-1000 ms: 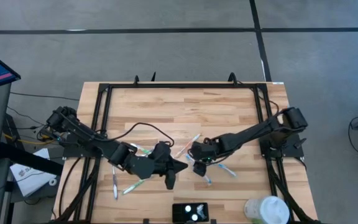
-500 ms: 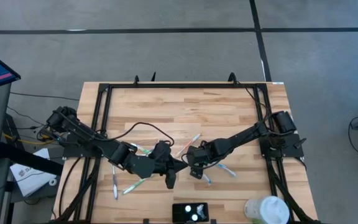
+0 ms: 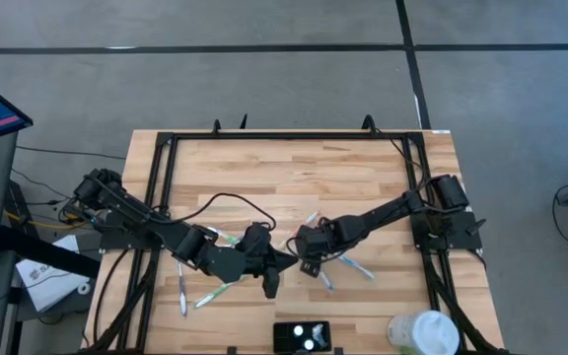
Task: Pick & Place toothbrushing station
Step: Put the left blue toothbrush into the black mesh organizer
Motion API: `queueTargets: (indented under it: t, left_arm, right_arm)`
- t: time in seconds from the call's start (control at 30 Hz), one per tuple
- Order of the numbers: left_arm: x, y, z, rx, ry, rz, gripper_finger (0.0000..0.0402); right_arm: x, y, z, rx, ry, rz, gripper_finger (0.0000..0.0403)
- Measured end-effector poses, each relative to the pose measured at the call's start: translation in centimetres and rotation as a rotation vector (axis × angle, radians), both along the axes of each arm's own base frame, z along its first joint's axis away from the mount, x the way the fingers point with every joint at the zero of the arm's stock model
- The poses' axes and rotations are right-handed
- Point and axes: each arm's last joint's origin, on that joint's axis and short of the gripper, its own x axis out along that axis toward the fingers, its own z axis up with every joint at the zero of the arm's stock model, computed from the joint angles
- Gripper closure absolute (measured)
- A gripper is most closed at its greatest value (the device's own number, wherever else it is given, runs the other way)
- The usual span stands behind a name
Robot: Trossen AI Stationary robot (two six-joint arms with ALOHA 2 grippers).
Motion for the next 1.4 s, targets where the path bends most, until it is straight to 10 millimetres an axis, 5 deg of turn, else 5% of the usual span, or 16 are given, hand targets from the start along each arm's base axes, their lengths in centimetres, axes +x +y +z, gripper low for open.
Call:
queueTargets:
  t: [0.43,0.9,1.4]
  left_arm:
    - [0.0,0.1,0.0,0.027,-0.001,0.017,0.0399]
    - [0.0,0.1,0.0,0.034,0.001,0.014,0.0399]
    - [0.0,0.1,0.0,0.05,0.002,0.011,0.0399]
  right_arm:
    - [0.2,-0.2,0.0,0.066,0.003,0.121,0.0391]
    - [0.1,0.0,0.7,0.132,-0.007,0.159,0.0393]
    - [-0.5,-1.6,6.0,0.131,-0.178,0.151,0.0401]
